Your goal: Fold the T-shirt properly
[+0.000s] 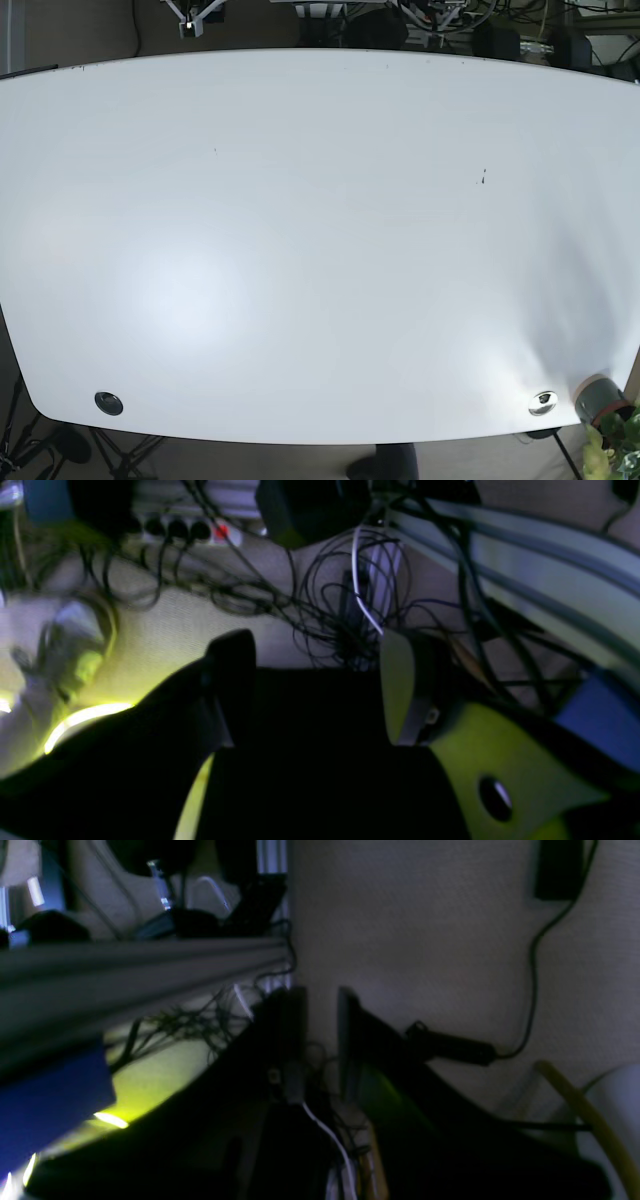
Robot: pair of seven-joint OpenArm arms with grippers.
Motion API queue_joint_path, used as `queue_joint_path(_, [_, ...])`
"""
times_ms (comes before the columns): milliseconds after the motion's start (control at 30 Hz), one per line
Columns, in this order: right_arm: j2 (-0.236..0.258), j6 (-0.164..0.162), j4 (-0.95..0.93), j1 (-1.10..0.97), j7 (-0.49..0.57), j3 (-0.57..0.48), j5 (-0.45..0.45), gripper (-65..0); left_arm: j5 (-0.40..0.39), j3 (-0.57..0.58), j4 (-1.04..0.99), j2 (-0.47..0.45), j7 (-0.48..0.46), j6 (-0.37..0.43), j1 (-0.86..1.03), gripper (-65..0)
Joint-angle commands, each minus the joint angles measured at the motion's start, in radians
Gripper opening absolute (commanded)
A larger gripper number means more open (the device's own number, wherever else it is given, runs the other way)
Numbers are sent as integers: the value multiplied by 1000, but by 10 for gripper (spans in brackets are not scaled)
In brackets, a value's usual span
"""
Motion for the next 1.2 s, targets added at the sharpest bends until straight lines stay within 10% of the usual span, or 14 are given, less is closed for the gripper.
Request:
queue_joint_path(0, [0, 6, -20, 5, 15, 1, 0, -550, -1, 5, 2, 3, -4, -1, 4, -282])
queue_joint_path(667, [-2, -131, -64, 40, -80, 1, 0, -549, -3, 6, 2, 1, -4, 128, 1, -283])
queue_joint_path(1167, [-3, -134, -64, 40, -80, 1, 0, -549, -4, 6, 2, 7, -4, 128, -31, -283])
